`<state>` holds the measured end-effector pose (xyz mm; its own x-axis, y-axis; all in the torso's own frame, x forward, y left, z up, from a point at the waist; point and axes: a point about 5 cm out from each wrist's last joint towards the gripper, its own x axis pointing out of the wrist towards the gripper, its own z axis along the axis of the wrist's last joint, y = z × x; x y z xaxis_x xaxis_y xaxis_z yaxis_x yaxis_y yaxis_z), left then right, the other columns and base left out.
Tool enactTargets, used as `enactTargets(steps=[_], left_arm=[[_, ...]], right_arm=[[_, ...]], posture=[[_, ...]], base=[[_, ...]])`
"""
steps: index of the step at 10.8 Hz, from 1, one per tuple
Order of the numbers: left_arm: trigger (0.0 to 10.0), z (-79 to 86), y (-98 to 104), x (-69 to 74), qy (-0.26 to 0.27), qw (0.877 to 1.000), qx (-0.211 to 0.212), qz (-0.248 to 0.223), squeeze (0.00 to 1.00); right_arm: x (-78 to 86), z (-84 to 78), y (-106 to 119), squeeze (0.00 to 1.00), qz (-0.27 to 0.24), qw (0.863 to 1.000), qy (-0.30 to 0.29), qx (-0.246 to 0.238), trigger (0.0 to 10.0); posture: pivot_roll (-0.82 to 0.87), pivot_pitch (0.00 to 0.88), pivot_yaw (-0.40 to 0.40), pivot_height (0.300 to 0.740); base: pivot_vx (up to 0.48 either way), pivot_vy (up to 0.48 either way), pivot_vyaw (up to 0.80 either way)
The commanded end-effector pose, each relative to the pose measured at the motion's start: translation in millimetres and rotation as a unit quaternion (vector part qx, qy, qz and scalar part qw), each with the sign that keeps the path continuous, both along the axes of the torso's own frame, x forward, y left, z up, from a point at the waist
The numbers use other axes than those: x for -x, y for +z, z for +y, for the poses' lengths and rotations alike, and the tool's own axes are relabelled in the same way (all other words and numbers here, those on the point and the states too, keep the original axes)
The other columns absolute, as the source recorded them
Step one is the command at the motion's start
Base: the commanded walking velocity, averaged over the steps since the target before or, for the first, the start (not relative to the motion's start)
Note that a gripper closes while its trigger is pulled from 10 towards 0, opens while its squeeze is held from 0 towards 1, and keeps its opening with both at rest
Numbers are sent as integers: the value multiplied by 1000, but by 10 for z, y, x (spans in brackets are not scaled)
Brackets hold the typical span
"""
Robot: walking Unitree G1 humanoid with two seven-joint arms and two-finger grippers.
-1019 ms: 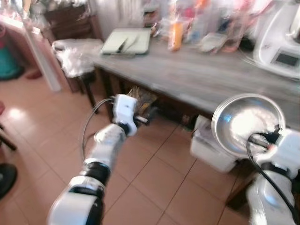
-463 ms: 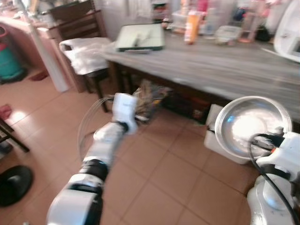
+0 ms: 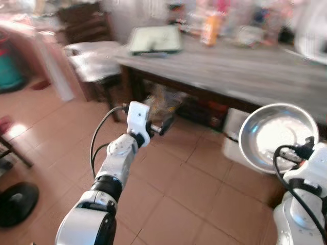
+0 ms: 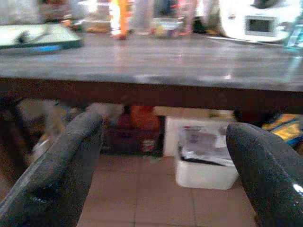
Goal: Setting the table
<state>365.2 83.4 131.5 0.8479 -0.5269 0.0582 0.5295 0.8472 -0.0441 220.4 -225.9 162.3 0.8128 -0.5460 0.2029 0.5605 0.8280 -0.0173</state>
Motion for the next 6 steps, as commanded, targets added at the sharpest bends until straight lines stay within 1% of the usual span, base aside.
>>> enactTargets(steps=[1, 2, 4, 6], left_arm=[[10000, 14, 18, 6, 6, 1000, 1, -11, 0], [10000, 9, 8, 21, 6, 1000, 2, -14, 0], [10000, -35, -48, 72, -4, 1000, 11, -5, 0], [10000, -65, -26, 74, -13, 1000, 19, -7, 0]], right_arm=[[-2, 0, 41, 0, -5, 1000, -3, 4, 10000], [-5, 0, 40, 0, -4, 1000, -2, 5, 10000], [-2, -13, 35, 0, -1, 1000, 0, 7, 10000], [12, -21, 48, 0, -1, 1000, -4, 9, 10000]], posture=[[-51, 61, 53, 740], [-52, 61, 47, 740], [-58, 61, 43, 740], [-61, 61, 43, 740]], base=[[0, 0, -788], [0, 0, -788], [0, 0, -784], [0, 0, -781]])
